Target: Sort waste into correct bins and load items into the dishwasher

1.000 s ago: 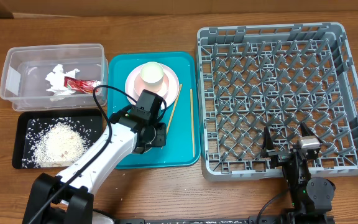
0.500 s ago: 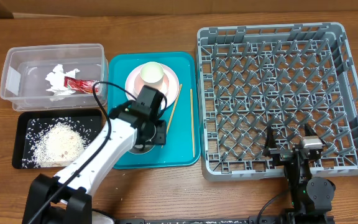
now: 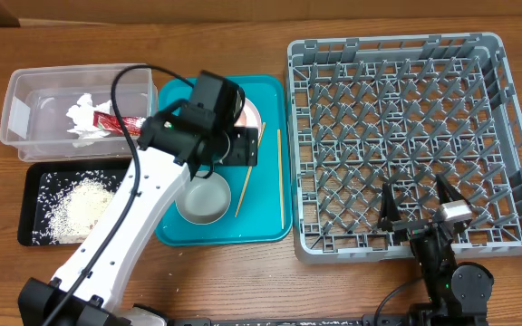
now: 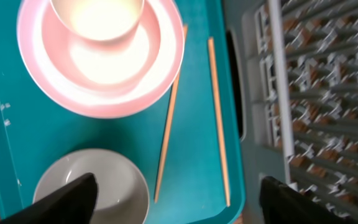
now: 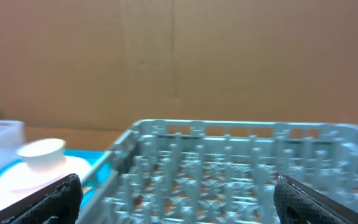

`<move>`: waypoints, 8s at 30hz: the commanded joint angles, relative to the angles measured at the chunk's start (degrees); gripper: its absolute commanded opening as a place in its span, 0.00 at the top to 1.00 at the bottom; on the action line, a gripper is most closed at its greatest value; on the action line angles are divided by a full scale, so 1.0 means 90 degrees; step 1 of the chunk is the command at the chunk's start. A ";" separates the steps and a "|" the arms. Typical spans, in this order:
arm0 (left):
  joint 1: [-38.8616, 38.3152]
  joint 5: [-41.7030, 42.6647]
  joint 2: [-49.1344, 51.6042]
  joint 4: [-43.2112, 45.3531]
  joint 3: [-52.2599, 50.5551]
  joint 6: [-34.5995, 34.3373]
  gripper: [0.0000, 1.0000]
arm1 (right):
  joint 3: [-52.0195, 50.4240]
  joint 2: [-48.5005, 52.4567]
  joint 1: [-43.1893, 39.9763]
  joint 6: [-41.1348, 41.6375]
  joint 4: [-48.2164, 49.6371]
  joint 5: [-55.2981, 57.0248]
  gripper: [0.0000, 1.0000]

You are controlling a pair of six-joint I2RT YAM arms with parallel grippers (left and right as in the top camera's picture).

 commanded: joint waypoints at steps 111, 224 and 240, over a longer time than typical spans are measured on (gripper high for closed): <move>0.5238 0.0755 0.0022 0.0316 0.0874 -0.0641 0.00 | 1.0754 1.2973 0.4685 -0.0223 -0.2858 0.1523 0.96; 0.5236 0.0755 0.0022 0.0316 0.0874 -0.0641 0.00 | 1.0800 1.3284 -0.1787 0.1785 -0.5136 -0.4444 0.56; 0.5236 0.0755 0.0022 0.0318 0.0874 -0.0641 0.00 | 1.0802 1.1783 -0.0085 0.2310 -0.5085 -0.2290 0.57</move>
